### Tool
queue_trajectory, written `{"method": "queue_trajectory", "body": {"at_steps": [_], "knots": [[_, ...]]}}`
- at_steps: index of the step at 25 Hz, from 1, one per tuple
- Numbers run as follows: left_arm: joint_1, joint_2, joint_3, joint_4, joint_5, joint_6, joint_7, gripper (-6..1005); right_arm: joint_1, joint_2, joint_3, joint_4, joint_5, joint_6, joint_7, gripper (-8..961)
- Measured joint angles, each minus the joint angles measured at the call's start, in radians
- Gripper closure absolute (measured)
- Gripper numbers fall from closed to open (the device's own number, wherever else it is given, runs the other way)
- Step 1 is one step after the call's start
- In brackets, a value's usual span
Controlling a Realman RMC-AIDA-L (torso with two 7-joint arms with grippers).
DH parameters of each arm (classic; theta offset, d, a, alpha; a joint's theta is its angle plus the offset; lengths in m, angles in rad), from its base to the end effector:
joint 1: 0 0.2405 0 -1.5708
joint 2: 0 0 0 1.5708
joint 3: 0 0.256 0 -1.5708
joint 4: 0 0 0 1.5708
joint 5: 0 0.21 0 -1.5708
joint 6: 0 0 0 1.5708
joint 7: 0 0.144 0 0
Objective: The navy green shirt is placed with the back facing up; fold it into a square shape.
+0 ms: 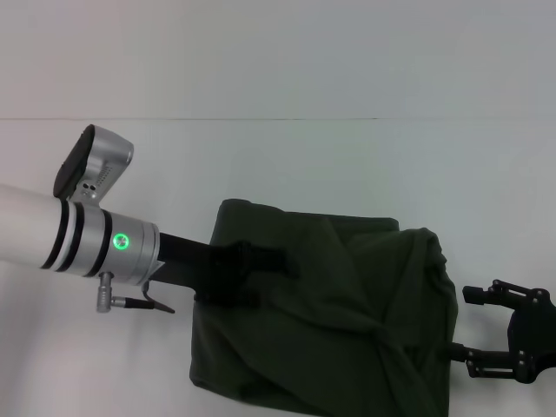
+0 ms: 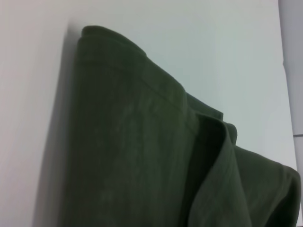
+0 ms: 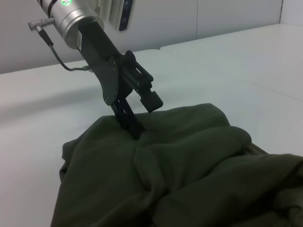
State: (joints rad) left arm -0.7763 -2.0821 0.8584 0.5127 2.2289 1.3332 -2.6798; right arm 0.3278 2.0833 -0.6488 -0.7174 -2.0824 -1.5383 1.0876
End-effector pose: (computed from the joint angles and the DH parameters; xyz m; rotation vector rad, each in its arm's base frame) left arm -0.2241 0.3693 -0.0567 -2.2127 -2.1753 -0.3096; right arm 0.3310 0.2744 0.0080 -2.6682 0.4520 0.4509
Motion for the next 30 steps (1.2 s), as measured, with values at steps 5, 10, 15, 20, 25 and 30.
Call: {"method": "queue_trajectory", "body": {"at_steps": [5, 10, 15, 20, 25, 30], "knots": [[-0.009, -0.012, 0.019, 0.000, 0.000, -0.001, -0.001, 216, 0.001, 0.000, 0.000, -0.001, -0.002, 0.002, 0.003, 41], [-0.019, -0.020, 0.019, 0.000, -0.001, -0.001, -0.001, 219, 0.002, 0.000, 0.000, -0.002, -0.002, 0.004, 0.006, 41], [-0.024, -0.026, 0.022, 0.000, -0.001, -0.005, -0.001, 222, 0.003, 0.000, 0.000, -0.001, -0.002, 0.009, 0.007, 41], [-0.023, -0.027, 0.021, 0.002, -0.002, -0.008, 0.004, 225, 0.002, 0.000, 0.000, -0.002, -0.002, 0.010, 0.009, 41], [-0.026, -0.028, 0.033, 0.007, 0.014, -0.023, 0.009, 270, 0.002, 0.000, 0.001, -0.002, -0.002, 0.011, 0.009, 41], [-0.027, -0.029, 0.035, 0.004, 0.026, -0.039, 0.009, 466, 0.000, 0.000, 0.011, -0.002, -0.002, 0.009, 0.009, 42]]}}
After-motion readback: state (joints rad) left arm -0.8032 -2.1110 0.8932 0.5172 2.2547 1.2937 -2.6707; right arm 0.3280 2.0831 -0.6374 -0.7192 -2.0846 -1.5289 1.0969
